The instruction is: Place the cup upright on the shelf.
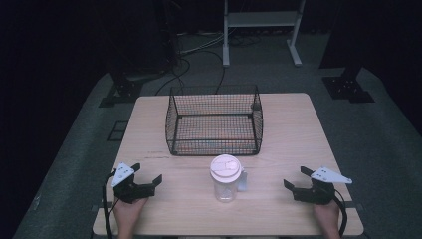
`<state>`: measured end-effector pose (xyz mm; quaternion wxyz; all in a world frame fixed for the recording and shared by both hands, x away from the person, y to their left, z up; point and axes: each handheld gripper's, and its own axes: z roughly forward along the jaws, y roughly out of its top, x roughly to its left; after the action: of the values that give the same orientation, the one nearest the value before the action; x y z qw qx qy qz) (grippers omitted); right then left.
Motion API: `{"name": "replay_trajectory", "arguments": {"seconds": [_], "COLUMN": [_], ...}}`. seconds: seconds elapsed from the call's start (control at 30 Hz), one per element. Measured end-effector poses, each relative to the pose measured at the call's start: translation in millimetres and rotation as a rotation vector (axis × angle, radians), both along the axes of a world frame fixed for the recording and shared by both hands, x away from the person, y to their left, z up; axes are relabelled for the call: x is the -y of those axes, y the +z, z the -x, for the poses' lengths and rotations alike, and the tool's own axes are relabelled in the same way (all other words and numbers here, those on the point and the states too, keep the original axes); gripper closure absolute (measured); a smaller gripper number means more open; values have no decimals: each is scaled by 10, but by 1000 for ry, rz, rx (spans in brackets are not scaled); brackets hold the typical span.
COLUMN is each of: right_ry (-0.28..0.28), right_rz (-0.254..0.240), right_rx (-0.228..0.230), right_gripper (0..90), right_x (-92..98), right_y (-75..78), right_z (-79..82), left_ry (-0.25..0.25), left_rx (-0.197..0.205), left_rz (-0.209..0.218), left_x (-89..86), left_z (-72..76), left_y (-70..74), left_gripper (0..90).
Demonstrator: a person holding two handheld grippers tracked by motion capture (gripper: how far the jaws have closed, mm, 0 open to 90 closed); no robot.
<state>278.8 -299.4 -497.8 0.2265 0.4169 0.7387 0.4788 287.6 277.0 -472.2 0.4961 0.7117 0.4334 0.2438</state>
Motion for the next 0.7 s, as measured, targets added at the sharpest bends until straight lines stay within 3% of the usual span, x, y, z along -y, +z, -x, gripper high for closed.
{"name": "replay_trajectory", "arguments": {"seconds": [0.47,0.7], "right_ry": [1,0], "right_rz": [13,19], "right_rx": [-1,-3], "right_gripper": [129,129], "right_x": [-16,-21], "right_y": [-2,-2], "right_z": [3,3], "left_ry": [-42,-78], "left_rx": [20,57], "left_rz": [7,-24], "left_x": [112,231], "left_z": [10,14], "left_y": [41,206], "left_gripper": [0,0]}}
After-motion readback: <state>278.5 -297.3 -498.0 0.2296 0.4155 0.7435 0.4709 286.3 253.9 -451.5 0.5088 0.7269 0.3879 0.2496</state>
